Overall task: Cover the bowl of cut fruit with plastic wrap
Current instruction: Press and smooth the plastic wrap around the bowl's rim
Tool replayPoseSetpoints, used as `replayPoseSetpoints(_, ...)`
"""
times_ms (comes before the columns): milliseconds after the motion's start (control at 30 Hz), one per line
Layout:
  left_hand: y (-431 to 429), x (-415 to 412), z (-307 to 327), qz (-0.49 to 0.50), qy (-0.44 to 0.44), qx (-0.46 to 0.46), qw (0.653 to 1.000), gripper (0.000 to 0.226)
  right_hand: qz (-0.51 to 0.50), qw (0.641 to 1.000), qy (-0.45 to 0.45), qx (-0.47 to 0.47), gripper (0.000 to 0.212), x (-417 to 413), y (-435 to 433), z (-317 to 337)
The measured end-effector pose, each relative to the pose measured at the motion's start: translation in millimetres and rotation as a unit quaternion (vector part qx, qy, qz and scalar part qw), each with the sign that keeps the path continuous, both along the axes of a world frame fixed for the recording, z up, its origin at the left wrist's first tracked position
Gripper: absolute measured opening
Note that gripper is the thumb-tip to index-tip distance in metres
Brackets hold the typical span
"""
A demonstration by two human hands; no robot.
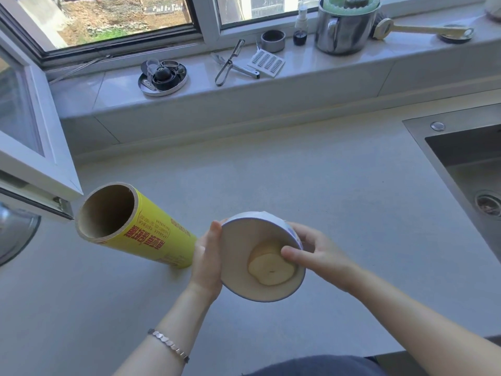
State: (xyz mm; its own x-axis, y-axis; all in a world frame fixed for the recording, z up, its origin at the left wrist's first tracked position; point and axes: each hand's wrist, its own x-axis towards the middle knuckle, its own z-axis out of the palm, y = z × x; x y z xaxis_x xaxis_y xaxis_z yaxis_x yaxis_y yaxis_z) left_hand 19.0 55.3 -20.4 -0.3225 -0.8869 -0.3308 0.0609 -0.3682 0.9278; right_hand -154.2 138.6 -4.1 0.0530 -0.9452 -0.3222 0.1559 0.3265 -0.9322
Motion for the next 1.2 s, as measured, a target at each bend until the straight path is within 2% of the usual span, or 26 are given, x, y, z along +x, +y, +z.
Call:
replayPoseSetpoints(133,-20.1,8.5,8.3,-0.117,-0.049,-0.033,0.991,0.049,-0.012,0.999,0.037,0.005,0.047,-4.4,0.0,1.7)
replayPoseSetpoints(167,-25.1,10.8,11.9,-0.142,-0.058,-0.044,0.987,0.050,-0.010,0.999,0.046,0.006,0.043,-6.0,0.0,3.0)
replayPoseSetpoints(233,-29.8,10.6,18.2,-0.212,-0.067,-0.055,0.973,0.066,-0.004,0.998,0.055,0.002,0.039,-6.8,-0.6,6.3)
replayPoseSetpoints(267,-28.1,8.2,20.3,-0.249,-0.073,-0.060,0.964,0.074,-0.002,0.998,0.061,0.002,0.043,-6.6,-1.3,7.4)
replayPoseSetpoints(333,-20.0,1.5,20.7,-0.269,-0.079,-0.077,0.957,0.076,0.003,0.997,0.082,0.012,0.060,-6.7,-2.4,9.2)
replayPoseSetpoints(400,-13.2,-2.7,18.0,-0.233,-0.063,-0.082,0.967,0.069,0.024,0.996,0.088,0.013,0.059,-6.6,-2.6,17.2)
replayPoseSetpoints(500,-8.3,-3.0,11.5,-0.180,-0.054,-0.079,0.979,0.063,0.036,0.994,0.106,-0.006,0.034,-11.3,-5.6,29.7)
replayPoseSetpoints(567,-5.8,-3.7,8.2,-0.168,-0.070,-0.085,0.980,0.061,0.010,0.991,0.126,-0.041,0.026,-12.8,-7.8,37.3)
replayPoseSetpoints(633,-2.6,-5.5,7.2,-0.156,-0.080,-0.086,0.981,0.060,0.027,0.975,0.188,-0.113,0.034,-8.1,-6.9,40.5)
replayPoseSetpoints(700,-1.2,-5.4,5.2,-0.131,-0.079,-0.079,0.985,0.065,0.081,0.962,0.210,-0.153,0.052,-0.4,-2.9,31.2)
replayPoseSetpoints(867,1.3,-4.7,2.9,-0.092,-0.062,-0.054,0.992,0.068,0.033,0.995,0.085,-0.037,0.083,-8.4,3.8,9.3)
replayPoseSetpoints(933,-0.6,-5.3,5.5,-0.070,-0.060,-0.034,0.995,0.058,0.000,0.997,0.071,-0.031,0.086,-8.5,6.8,6.4)
replayPoseSetpoints(1033,-3.3,-10.1,6.7,-0.021,-0.063,0.005,0.998,0.046,-0.022,0.999,0.018,-0.015,0.078,-4.7,5.2,4.6)
replayPoseSetpoints(1100,-5.3,-13.6,0.0,0.011,-0.096,0.058,0.994,0.047,-0.024,0.999,-0.005,0.037,0.055,-6.3,-0.7,-2.1)
replayPoseSetpoints(1167,-11.5,-15.6,-14.3,0.021,-0.109,0.128,0.986,0.057,-0.050,0.993,-0.006,0.105,0.050,-11.8,-6.5,-11.1)
replayPoseSetpoints(1200,-15.9,-17.9,-18.9,0.025,-0.103,0.163,0.981,0.075,-0.062,0.989,-0.012,0.133,0.052,-14.3,-9.3,-15.4)
